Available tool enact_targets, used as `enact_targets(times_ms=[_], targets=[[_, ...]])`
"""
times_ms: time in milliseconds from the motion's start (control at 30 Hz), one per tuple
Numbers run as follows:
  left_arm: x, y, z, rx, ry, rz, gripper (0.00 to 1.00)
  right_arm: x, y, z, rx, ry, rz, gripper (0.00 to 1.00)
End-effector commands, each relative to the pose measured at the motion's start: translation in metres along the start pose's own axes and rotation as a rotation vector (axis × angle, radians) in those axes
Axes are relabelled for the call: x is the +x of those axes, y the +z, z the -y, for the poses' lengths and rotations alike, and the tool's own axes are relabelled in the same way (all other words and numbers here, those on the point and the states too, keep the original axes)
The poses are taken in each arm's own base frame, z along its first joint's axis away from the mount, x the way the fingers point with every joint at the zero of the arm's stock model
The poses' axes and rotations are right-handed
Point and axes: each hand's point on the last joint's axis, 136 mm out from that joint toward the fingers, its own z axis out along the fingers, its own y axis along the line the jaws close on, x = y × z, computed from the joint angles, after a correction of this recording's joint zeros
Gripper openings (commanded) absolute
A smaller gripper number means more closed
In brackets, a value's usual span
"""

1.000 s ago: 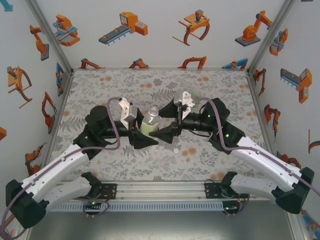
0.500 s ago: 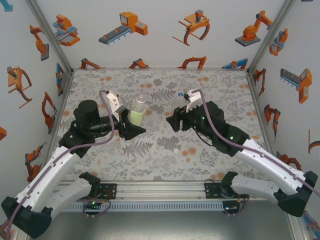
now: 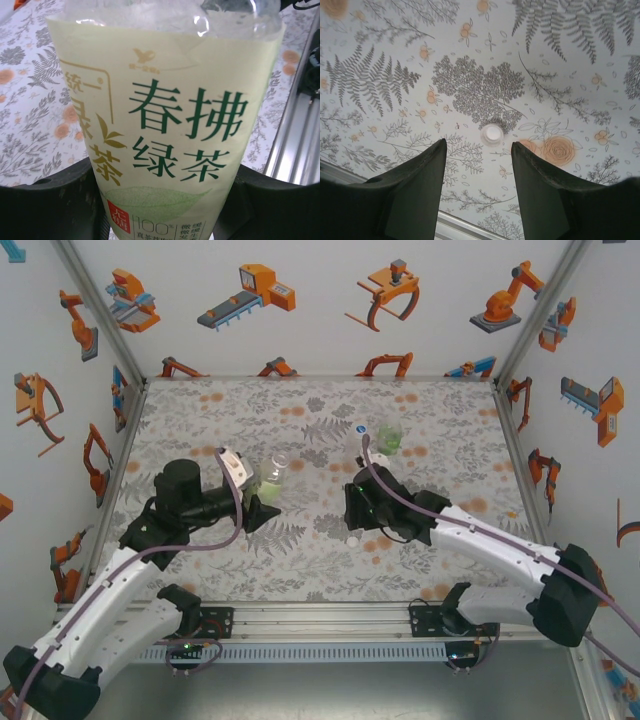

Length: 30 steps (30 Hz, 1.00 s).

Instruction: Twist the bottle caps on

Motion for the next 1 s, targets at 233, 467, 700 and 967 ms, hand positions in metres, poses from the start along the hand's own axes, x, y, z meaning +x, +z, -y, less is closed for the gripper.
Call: enact_targets(times_ms=[233,467,700,967], targets=[[-0.002,-0.011,-0.009,-0.08,0.052,-0.008,0.0,0.034,0.04,0.007,0.076,0.05,-0.168,0.47],[0.0,-0.008,-0.007,-0.058,0.048,-0.021,0.0,0.044,0.059,0.003,0.074,0.045,-0.223,0.44],[0.002,-0.006,-0.008,-0.057,0.047,-0.026,0.0,0.052,0.066,0.003,0.08,0.039,-0.254,0.43],[0.001,-0.003,-0.005,-0.028,0.04,-0.028,0.0,0.054,0.07,0.002,0.076,0.029,-0.264,0.43]])
